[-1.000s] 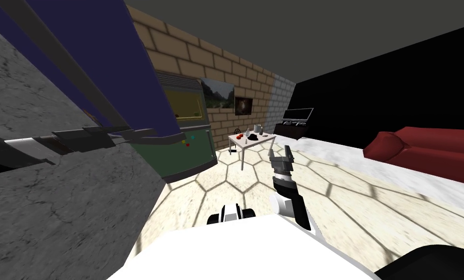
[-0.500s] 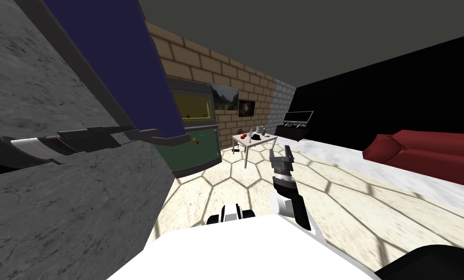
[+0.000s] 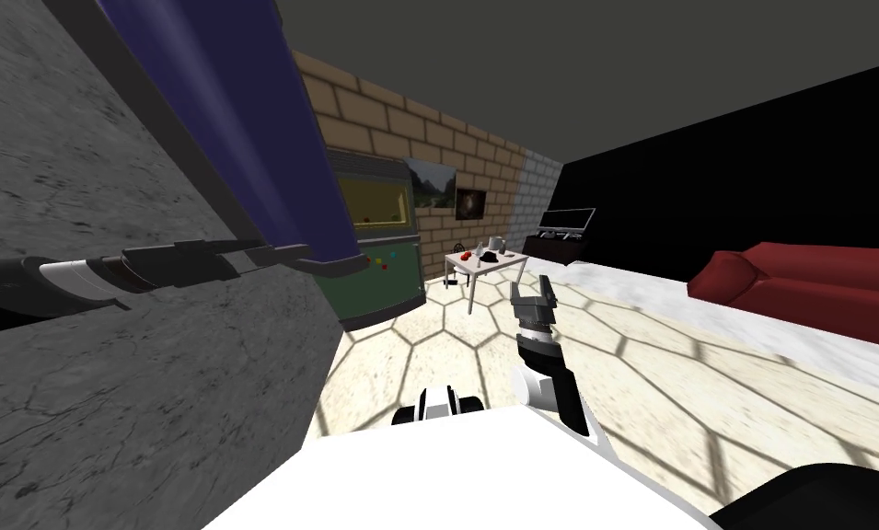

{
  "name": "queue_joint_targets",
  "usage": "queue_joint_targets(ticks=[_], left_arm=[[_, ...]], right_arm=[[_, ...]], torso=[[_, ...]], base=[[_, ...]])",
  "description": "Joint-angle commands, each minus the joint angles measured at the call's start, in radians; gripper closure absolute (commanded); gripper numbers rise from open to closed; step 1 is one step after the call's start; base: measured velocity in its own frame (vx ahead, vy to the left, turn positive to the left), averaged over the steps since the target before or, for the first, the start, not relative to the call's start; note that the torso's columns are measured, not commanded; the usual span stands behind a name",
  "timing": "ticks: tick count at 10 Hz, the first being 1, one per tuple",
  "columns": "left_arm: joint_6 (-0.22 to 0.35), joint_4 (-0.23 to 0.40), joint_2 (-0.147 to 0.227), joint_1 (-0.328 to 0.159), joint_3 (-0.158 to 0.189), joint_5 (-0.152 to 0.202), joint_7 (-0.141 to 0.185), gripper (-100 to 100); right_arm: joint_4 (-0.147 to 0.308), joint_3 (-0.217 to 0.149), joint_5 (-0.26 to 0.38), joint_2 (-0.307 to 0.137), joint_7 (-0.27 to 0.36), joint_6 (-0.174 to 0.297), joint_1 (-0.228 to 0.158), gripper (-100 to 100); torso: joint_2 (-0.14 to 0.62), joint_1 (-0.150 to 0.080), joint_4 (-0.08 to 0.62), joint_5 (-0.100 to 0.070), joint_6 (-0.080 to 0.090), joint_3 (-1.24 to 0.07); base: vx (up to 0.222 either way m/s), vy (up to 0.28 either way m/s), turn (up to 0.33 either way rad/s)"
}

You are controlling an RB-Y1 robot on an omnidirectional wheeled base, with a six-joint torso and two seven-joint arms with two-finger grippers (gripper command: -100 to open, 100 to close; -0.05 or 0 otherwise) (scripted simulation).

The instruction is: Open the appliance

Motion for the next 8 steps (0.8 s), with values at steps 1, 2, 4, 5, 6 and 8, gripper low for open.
queue_joint_targets(ticks=[1, 2, 4, 5, 6, 8], left_arm=[[-0.028, -0.021, -0.005, 0.007, 0.013, 0.01, 0.001, 100], [-0.041, -0.031, -0.006, 0.009, 0.015, 0.015, -0.001, 100], [-0.066, -0.05, -0.009, 0.013, 0.02, 0.025, -0.004, 100], [-0.079, -0.06, -0.01, 0.015, 0.022, 0.03, -0.005, 100], [-0.079, -0.05, 0.03, 0.024, 0.056, 0.028, 0.033, -100], [-0.071, -0.049, 0.068, 0.03, 0.096, 0.033, 0.071, -100]], right_arm=[[0.0, 0.0, 0.0, 0.0, 0.0, 0.0, 0.0, 0], [0.0, 0.0, 0.0, 0.0, 0.0, 0.0, 0.0, 0], [0.0, 0.0, 0.0, 0.0, 0.0, 0.0, 0.0, 0], [0.0, 0.0, 0.0, 0.0, 0.0, 0.0, 0.0, 0], [0.0, 0.0, 0.0, 0.0, 0.0, 0.0, 0.0, 0], [0.0, 0.0, 0.0, 0.0, 0.0, 0.0, 0.0, 0]], torso=[[-0.001, 0.001, 0.0, 0.0, 0.0, -0.001], [-0.001, 0.002, 0.0, 0.0, 0.0, -0.001], [-0.003, 0.004, 0.001, -0.001, 0.001, -0.004], [-0.004, 0.004, 0.0, 0.0, 0.001, -0.004], [-0.005, 0.0, -0.001, -0.001, 0.002, -0.004], [-0.008, -0.016, -0.002, -0.006, 0.003, -0.005]], base=[[-0.109, 0.214, 0.004], [-0.094, 0.216, 0.0], [-0.117, 0.27, -0.004], [-0.132, 0.237, -0.003], [-0.054, 0.117, 0.186], [0.048, -0.002, 0.128]])
